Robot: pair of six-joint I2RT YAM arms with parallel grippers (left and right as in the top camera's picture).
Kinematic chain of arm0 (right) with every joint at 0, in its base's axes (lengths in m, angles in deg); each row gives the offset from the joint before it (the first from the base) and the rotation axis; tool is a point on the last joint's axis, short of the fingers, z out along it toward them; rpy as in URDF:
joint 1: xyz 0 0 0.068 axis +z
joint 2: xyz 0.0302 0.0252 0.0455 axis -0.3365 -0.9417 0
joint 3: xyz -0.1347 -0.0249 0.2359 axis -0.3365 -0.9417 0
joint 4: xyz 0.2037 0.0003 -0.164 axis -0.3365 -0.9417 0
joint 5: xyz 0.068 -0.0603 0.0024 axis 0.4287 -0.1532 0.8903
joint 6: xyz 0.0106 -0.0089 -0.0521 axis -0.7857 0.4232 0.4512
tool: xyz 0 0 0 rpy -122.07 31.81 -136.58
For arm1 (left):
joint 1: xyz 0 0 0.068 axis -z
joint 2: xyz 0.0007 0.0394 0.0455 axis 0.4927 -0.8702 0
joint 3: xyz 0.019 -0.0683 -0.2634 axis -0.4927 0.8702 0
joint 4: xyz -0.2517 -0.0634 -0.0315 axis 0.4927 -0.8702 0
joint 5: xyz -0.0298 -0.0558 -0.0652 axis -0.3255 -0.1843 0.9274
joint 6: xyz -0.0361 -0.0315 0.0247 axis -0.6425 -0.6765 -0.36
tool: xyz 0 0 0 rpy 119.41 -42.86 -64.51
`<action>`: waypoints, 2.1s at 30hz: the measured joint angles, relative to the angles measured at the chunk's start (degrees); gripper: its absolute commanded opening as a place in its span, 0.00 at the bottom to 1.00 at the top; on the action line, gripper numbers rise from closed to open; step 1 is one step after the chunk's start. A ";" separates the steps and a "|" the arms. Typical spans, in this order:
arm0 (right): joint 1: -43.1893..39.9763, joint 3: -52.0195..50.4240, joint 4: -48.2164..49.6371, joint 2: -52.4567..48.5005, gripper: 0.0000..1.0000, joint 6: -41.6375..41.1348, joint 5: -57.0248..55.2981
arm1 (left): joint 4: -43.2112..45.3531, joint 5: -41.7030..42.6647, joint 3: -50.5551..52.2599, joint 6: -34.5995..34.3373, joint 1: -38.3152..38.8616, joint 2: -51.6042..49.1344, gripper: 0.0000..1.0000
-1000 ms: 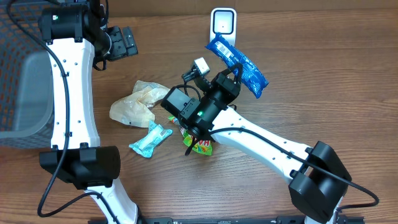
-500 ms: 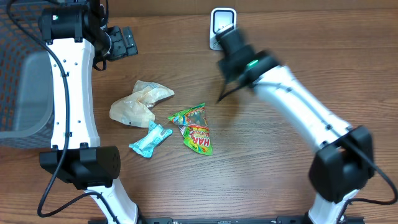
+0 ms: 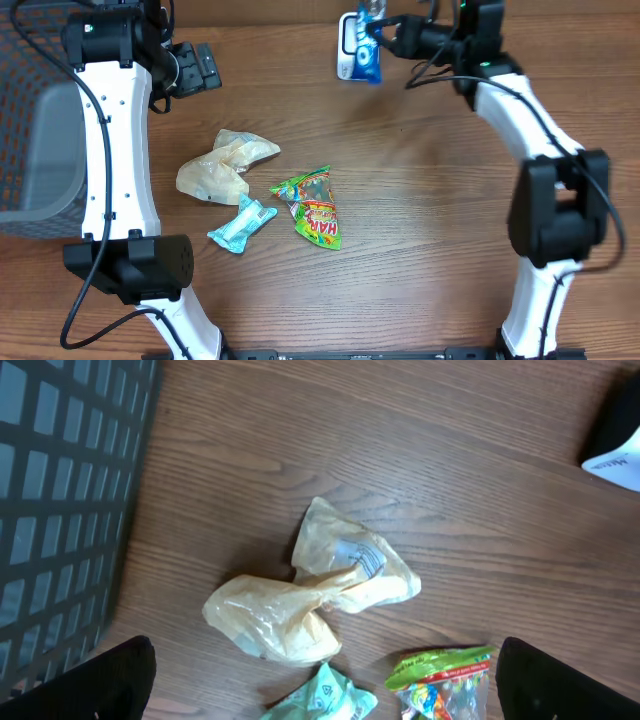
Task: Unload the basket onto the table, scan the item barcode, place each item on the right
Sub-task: 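Hold the blue wrapper barcode in front of the scanner with the right gripper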
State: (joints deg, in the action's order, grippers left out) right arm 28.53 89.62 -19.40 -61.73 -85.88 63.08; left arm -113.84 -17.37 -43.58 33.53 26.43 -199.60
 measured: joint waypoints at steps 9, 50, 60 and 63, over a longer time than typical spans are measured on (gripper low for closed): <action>0.87 -0.02 10.86 -11.08 0.04 -22.62 2.97 | -0.02 0.02 0.00 0.00 0.00 0.00 1.00; 0.98 -0.02 24.09 -12.39 0.04 -15.58 5.95 | 0.00 0.02 0.00 0.00 0.00 0.00 1.00; 1.42 -0.02 22.29 -12.39 0.04 -18.82 12.74 | -0.02 0.02 0.00 0.00 0.00 0.00 1.00; 2.38 0.02 16.33 -12.39 0.04 -17.86 14.08 | 0.00 0.02 0.00 0.00 0.00 0.00 1.00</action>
State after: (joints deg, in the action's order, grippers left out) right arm 30.91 89.65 -3.08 -74.12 -103.74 77.15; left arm -113.84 -17.35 -43.58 33.53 26.43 -199.60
